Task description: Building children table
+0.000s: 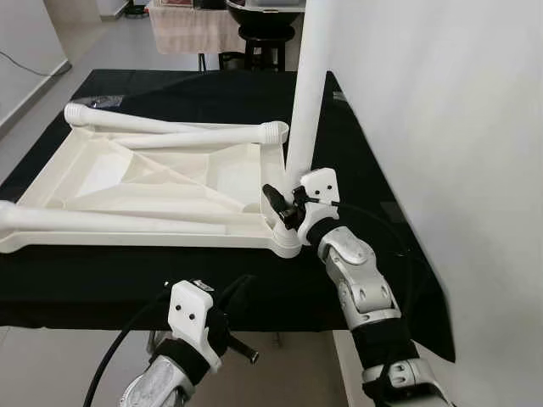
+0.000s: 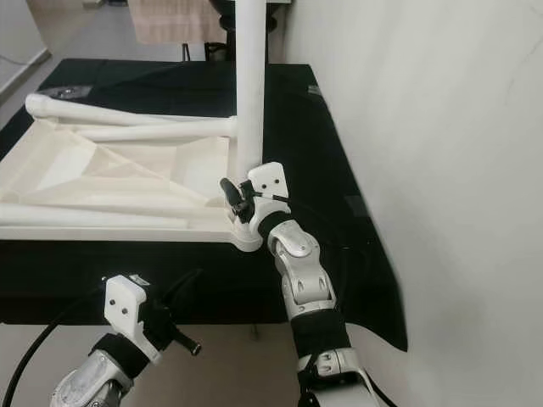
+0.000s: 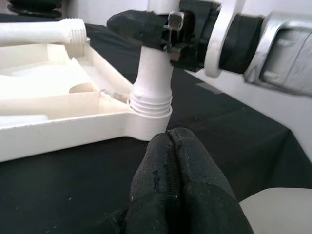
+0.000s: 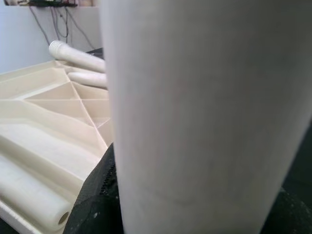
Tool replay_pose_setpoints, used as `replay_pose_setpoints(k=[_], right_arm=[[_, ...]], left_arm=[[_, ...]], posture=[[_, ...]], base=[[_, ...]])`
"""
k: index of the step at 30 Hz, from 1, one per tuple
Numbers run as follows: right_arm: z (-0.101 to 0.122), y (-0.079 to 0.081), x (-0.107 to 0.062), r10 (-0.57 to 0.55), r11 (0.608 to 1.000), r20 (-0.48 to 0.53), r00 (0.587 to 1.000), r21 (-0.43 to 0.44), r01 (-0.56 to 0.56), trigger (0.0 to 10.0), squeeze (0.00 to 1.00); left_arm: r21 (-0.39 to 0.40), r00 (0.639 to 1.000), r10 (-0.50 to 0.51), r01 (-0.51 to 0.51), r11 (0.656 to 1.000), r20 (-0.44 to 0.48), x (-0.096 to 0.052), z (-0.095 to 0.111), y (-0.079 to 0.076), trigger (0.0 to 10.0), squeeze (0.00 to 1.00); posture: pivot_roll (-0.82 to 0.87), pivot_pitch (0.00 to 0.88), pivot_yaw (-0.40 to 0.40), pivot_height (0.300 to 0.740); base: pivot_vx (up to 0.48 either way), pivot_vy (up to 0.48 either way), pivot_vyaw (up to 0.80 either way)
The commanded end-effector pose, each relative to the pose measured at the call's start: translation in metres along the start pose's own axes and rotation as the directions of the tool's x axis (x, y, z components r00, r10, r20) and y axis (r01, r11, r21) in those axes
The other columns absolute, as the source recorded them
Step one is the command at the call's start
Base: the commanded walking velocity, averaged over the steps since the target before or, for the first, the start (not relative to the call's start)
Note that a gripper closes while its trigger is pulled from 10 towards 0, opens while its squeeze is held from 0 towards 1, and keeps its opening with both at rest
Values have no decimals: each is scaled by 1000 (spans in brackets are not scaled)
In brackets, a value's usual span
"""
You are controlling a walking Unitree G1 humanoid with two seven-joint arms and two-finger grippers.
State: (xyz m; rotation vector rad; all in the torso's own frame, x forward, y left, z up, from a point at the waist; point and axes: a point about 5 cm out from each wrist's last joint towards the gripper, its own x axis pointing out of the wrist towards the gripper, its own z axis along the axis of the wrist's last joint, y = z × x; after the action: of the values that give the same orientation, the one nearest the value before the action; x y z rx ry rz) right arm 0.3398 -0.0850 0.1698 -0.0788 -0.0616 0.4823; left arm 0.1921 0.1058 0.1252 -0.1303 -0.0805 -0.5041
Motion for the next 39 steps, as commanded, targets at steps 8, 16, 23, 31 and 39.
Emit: replay_pose_setpoints(k=[8,16,23,31,39], right_arm=[[8,-2,10,405,913,22,914,53,-405,10000,424],[7,-16,18,627,779,-67,776,53,-625,10000,0],[15,-32,24,642,764,-62,764,138,-631,10000,0],[7,-46,16,600,799,-64,797,99,-593,0,0],[-13,-57,-4,282,959,-88,955,60,-278,0,0]], left_arm=[[-13,1000,-9,9,1000,-12,1,-3,-1,10000,0],[-15,1000,-10,10,1000,-11,-1,-2,-4,10000,0],[-20,1000,-12,12,1000,-11,-3,-1,-8,10000,0],[-22,1000,-13,13,1000,-10,-4,1,-10,10000,0],[-21,1000,-12,12,1000,-11,-4,1,-7,10000,0]], posture=[[79,70,-67,740],[101,79,-81,740],[108,89,-91,740],[102,101,-94,740],[76,103,-78,740]], base=[[0,0,0],[0,0,0],[0,0,0],[0,0,0],[0,0,0]])
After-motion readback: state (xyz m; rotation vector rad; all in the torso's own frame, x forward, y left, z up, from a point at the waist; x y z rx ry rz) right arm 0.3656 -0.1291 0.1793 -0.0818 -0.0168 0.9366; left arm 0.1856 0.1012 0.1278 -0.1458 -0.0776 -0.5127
